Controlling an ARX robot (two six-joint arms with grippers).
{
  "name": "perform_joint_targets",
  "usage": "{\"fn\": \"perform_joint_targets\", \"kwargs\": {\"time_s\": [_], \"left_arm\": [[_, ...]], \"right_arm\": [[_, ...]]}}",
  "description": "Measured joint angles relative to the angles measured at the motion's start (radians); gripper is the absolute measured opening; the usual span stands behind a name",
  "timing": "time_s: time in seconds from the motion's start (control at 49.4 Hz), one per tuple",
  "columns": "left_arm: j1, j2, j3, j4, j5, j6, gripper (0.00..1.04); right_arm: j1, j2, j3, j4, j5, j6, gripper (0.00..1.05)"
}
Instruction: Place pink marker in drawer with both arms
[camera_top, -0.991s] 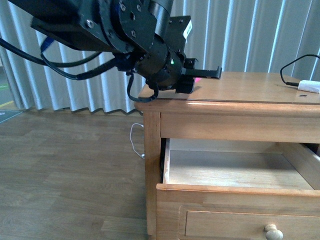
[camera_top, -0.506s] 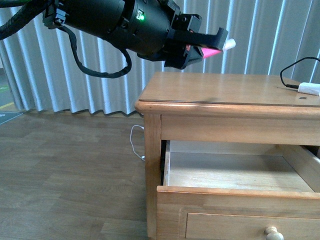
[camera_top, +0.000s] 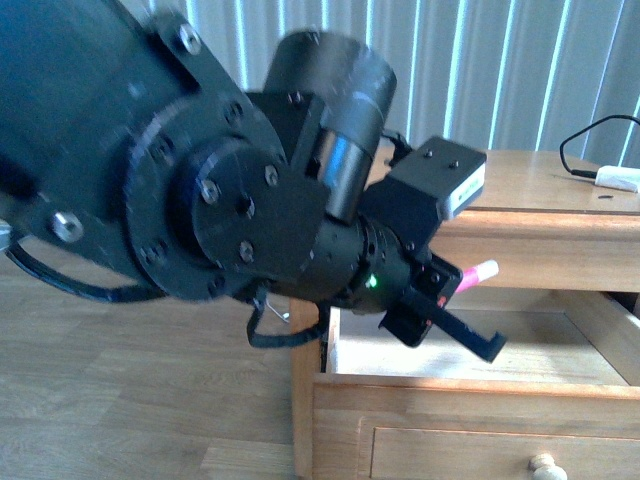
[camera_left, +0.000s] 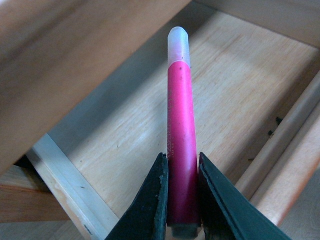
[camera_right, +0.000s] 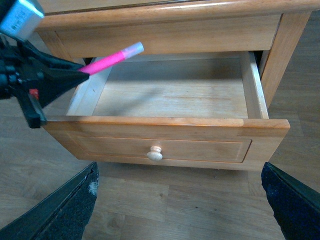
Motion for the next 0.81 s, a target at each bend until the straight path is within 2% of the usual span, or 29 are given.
{"fn": "perform_joint_targets", "kwargs": {"time_s": [0.101, 0.263, 0.404, 0.627, 0.809], "left_arm": [[-0.003, 0.056, 0.016, 0.025, -0.037, -0.019, 0.15], [-0.003, 0.072, 0.035, 0.043, -0.088, -0.044, 0.5], [-0.003, 0.03, 0.003, 0.077, -0.143, -0.092, 0.69], [0.006, -0.182, -0.177, 0.212, -0.289, -0.162, 1.0], [0.037, -0.414, -0.359, 0.259, -0.352, -0.217, 0.99]], "right_arm": [[0.0, 0.0, 0.0, 0.0, 0.0, 0.0, 0.96], [0.0, 0.0, 0.0, 0.0, 0.0, 0.0, 0.96], [0.0, 0.0, 0.0, 0.0, 0.0, 0.0, 0.96], [0.0, 0.0, 0.0, 0.0, 0.0, 0.0, 0.96], [0.0, 0.0, 0.0, 0.0, 0.0, 0.0, 0.96]]}}
